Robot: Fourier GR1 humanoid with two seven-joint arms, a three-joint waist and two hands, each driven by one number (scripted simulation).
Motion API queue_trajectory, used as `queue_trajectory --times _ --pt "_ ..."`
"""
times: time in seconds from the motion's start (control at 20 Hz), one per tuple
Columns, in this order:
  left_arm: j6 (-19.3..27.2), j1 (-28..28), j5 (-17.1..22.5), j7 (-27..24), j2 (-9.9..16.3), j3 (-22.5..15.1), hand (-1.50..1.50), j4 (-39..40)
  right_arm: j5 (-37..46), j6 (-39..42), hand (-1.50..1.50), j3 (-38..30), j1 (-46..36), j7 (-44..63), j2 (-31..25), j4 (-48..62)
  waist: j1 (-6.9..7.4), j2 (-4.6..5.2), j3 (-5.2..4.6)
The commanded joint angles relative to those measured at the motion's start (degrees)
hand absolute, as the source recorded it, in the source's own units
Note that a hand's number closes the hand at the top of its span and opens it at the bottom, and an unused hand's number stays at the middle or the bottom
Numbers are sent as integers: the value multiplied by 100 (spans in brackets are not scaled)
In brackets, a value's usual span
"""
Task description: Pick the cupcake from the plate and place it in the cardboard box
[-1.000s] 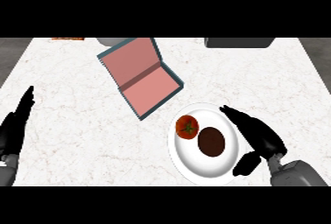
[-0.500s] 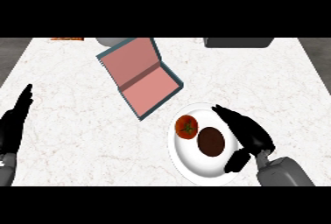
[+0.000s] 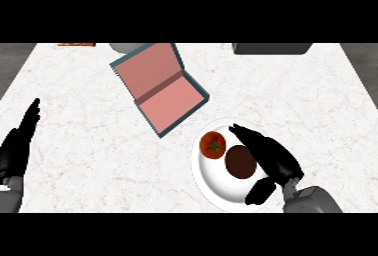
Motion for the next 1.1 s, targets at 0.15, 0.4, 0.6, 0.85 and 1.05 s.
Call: queue_trajectory --times 0.15,0.4,0.6,0.85,1.05 --pt "-142 -157 -269 -323 -245 243 0 528 227 552 -150 97 -94 495 415 -327 -6 3 -2" --pt "-181 260 -312 194 -298 240 0 -585 533 682 -150 124 35 882 495 -168 19 -5 0" --pt "-320 43 -374 -146 -379 436 0 11 672 475 -150 -82 -44 494 589 541 11 1 0" --pt "-247 -50 -519 -45 -356 433 0 -33 1558 -721 150 232 -423 356 902 1081 23 3 1" --pt "-430 1 -447 -46 -336 546 0 -110 1932 -1511 150 20 -573 -169 817 1851 29 7 1"
